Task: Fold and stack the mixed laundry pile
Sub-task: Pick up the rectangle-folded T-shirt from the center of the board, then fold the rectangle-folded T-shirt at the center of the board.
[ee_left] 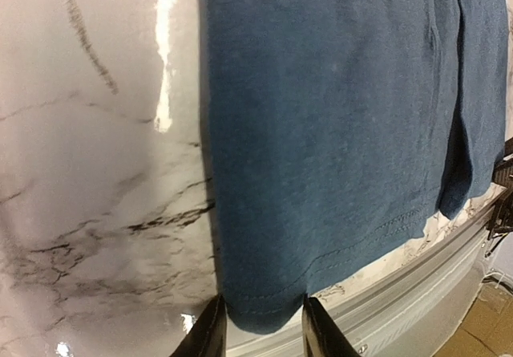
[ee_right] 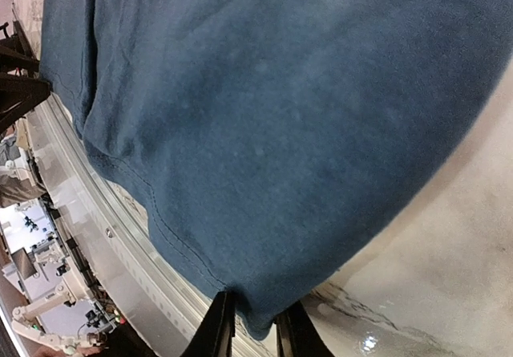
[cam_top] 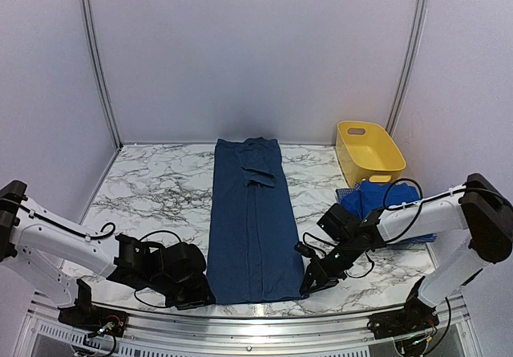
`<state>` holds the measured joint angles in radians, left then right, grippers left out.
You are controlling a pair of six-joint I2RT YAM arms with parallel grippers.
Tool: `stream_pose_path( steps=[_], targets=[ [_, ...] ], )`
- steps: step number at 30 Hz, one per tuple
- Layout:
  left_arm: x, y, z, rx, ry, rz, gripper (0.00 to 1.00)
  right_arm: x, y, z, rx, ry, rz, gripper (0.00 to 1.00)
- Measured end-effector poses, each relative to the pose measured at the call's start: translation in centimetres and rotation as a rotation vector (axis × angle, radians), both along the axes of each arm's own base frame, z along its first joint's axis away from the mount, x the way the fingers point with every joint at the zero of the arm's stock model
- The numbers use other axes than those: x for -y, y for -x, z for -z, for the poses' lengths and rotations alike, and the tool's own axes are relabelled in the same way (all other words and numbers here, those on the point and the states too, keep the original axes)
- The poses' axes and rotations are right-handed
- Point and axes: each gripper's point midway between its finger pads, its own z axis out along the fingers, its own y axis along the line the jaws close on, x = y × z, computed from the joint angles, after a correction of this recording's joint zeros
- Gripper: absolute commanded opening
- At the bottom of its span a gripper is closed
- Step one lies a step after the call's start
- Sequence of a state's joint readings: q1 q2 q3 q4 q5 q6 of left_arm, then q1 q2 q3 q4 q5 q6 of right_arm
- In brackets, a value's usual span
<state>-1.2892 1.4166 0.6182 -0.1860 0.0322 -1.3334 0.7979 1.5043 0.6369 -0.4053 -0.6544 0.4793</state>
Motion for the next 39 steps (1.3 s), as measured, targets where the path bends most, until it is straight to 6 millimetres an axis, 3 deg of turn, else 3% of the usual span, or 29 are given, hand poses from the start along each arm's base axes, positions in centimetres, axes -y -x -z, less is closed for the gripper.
stream_pose_path(
  steps=[5,11,17,21,25,28,31,34,39],
  targets=[
    [1.4,-0.5,0.1,0.015,-0.015,0.032,0.22,0.1,0.0,0.3,0.004,0.007,0.002,0.01],
    [1.5,-0.6,0.3,0.026,-0.043,0.06,0.0,-0.2,0.2,0.2,0.001,-0.009,-0.007,0.0],
    [1.7,0.1,0.0,0.03,-0.056,0.096,0.0,-0.6,1.1,-0.3,0.013,-0.014,-0.036,0.0],
    [2.3,1.7,-0.7,0.036,-0.043,0.149,0.0,-1.0,2.3,-2.0,0.027,-0.049,-0.063,0.0],
    [3.0,2.2,-2.5,0.055,-0.002,0.18,0.0,-1.1,2.7,-3.6,0.035,-0.082,-0.059,0.0],
    [4.0,0.9,-4.6,0.077,0.052,0.175,0.0,-1.5,2.3,-4.4,0.037,-0.083,-0.054,0.0],
    [4.4,-1.4,-6.0,0.093,0.086,0.145,0.0,-2.7,0.7,-5.6,0.058,-0.094,-0.049,0.0],
    [3.6,-4.7,-6.4,0.106,0.095,0.094,0.0,-3.9,-2.0,-6.8,0.095,-0.115,-0.02,0.0],
    [2.7,-10.3,-7.7,0.149,0.099,0.044,0.0,-3.9,-9.5,-7.9,0.17,-0.118,0.084,0.0]
  ],
)
